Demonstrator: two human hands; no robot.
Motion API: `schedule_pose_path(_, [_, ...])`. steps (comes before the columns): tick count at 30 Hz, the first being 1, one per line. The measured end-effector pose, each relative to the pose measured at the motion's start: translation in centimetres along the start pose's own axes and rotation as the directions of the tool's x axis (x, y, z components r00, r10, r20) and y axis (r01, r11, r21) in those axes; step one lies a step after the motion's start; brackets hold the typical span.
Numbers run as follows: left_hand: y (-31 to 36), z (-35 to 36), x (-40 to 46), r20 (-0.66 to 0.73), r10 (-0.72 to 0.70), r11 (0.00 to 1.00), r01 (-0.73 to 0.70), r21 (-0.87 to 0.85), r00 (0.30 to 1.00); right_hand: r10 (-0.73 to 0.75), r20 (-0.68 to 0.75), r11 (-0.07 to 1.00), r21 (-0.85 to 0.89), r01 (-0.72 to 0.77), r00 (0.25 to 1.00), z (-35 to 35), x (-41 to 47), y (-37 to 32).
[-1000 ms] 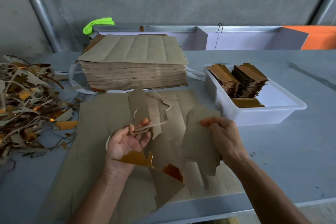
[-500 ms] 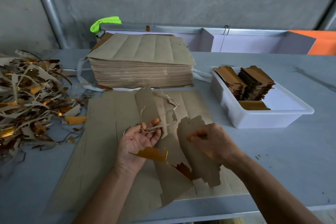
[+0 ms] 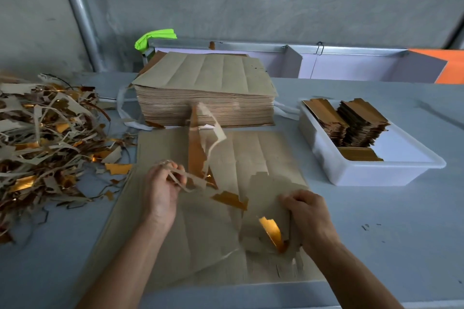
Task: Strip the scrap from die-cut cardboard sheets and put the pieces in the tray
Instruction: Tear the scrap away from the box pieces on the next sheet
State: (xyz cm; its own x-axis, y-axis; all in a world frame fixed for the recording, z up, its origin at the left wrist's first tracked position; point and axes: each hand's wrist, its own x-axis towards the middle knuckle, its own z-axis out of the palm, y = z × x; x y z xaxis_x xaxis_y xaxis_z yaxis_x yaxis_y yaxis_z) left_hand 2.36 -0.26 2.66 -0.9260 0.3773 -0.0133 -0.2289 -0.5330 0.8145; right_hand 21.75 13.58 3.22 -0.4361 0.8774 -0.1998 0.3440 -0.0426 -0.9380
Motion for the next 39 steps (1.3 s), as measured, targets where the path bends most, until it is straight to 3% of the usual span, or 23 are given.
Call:
schedule_pose_path(2, [-0.3, -0.1, -1.1, 0.082, 0.096, 0.946, -0.116, 0.304, 0.992, 0.012, -0.044, 0.998, 0.057, -0.01, 0.999, 0.0, -0.3, 0.5])
schedule_pose_path(3, [-0.4, 0.1, -1.9, 0.166, 0.078, 0.896, -0.142, 0.422, 0.983, 0.001, -0.057, 0.997, 0.072, 0.003, 0.998, 0.1, -0.5, 0.7])
schedule_pose_path(5, [-0.9, 0.8, -3.6, 0.322, -0.076, 0.774, -0.148, 0.616, 0.944, -0.043, -0.079, 0.994, 0.092, 0.05, 0.996, 0.6, -0.7, 0.9])
schedule_pose_path(7, [-1.4, 1.6, -5.2, 0.459, -0.215, 0.609, -0.249, 0.753, 0.862, -0.104, -0.115, 0.991, 0.069, 0.113, 0.988, 1.2, -0.8, 0.9])
schedule_pose_path(11, [-2.3, 2.1, -6.5, 0.636, -0.329, 0.162, -0.622, 0.766, 0.698, -0.223, -0.238, 0.973, -0.001, 0.229, 0.945, 2.2, -0.8, 0.7])
schedule_pose_path(16, [-3.3, 1.2, -7.3, 0.709, -0.273, -0.136, -0.756, 0.64, 0.65, -0.163, -0.323, 0.972, 0.109, 0.207, 0.932, 2.4, -0.8, 0.6])
schedule_pose_path(20, [-2.9, 0.8, -7.2, 0.795, -0.193, -0.161, -0.818, 0.552, 0.575, -0.091, -0.27, 0.954, 0.253, 0.162, 0.958, 1.9, -1.2, 0.6])
schedule_pose_path(24, [-1.7, 1.1, -6.6, 0.888, -0.203, -0.214, -0.904, 0.371, 0.412, -0.012, -0.031, 0.942, 0.334, 0.022, 0.999, 0.5, -1.6, 0.7])
schedule_pose_path(26, [-1.3, 1.1, -6.5, 0.909, -0.195, -0.171, -0.925, 0.339, 0.369, 0.03, 0.0, 0.929, 0.369, -0.028, 1.0, -0.2, -1.6, 0.6])
schedule_pose_path(29, [-0.5, 1.1, -6.7, 0.897, -0.244, -0.106, -0.93, 0.353, 0.368, 0.043, -0.133, 0.911, 0.413, 0.016, 0.99, -1.2, -1.0, 0.4])
schedule_pose_path(32, [-0.2, 0.9, -6.6, 0.908, -0.248, -0.129, -0.94, 0.315, 0.338, 0.016, -0.224, 0.908, 0.411, 0.08, 0.974, -1.6, -0.2, 0.3])
schedule_pose_path(34, [-0.1, 0.7, -6.7, 0.925, -0.254, -0.138, -0.957, 0.254, 0.282, 0.009, -0.299, 0.887, 0.442, 0.13, 0.954, -1.9, 0.6, 0.1])
schedule_pose_path(39, [0.3, 0.2, -6.7, 0.9, -0.352, -0.154, -0.964, 0.216, 0.258, -0.048, -0.428, 0.897, 0.379, 0.228, 0.903, -3.3, 3.1, -0.3])
